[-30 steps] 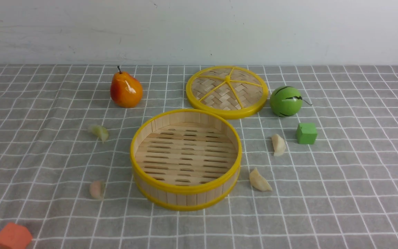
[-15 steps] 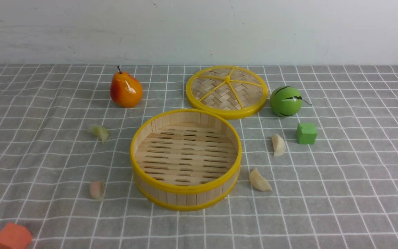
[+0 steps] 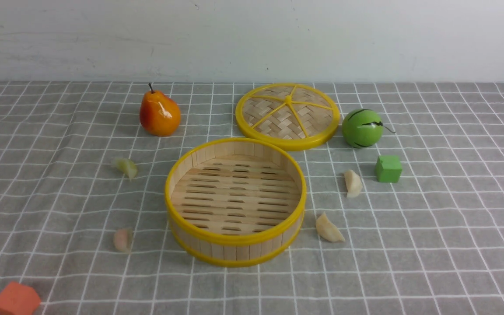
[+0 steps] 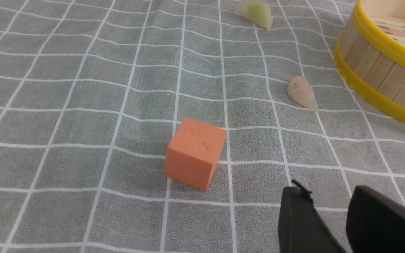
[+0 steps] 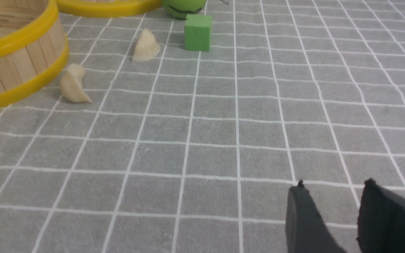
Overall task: Put the dumplings into the steamer on the table with the grey tablecloth.
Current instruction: 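Reach for and grasp a dumpling on the table with the left gripper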
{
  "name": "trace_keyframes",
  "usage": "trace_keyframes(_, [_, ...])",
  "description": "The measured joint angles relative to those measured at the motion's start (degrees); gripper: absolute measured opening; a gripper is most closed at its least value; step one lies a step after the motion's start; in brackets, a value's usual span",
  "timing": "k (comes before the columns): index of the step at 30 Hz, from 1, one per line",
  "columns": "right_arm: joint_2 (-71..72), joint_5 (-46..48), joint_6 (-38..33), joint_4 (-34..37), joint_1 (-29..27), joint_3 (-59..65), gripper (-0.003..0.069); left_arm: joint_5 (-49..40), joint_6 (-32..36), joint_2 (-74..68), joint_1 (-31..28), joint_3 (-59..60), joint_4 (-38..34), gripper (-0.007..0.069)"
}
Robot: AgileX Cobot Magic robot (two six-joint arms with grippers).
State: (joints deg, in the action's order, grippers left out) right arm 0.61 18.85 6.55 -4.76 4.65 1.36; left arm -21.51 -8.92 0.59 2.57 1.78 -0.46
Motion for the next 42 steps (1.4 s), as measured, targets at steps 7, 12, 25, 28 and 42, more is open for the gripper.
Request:
trace_keyframes(7, [0.0,-22.86,0.0,-2.12,0.0,0.23,0.024,16.02,-0.12,0.0,0.0,0.0,-1.84,0.0213])
trace_keyframes(12, [0.0,-39.33,-0.43,-8.52,0.0,0.23,0.024,26.93,-0.12,0.0,0.0,0.0,-1.97,0.0217])
trace_keyframes(25, [-0.32,-52.08,1.48,3.27,0.0,-9.52,0.0059,39.38,-25.0,-2.63,0.0,-8.72,0.46,0.0128])
trace_keyframes(28, [-3.34,-43.06,-0.05,5.78,0.0,-17.61,-0.0013,34.45,-28.0,-10.26,0.0,-18.74,5.97,0.0035])
trace_keyframes(42, [-39.02,3.52,-11.79,11.26,0.56,-28.4,-0.0008,14.54,-49.65,-57.48,3.92,-40.6,26.94,-0.0014])
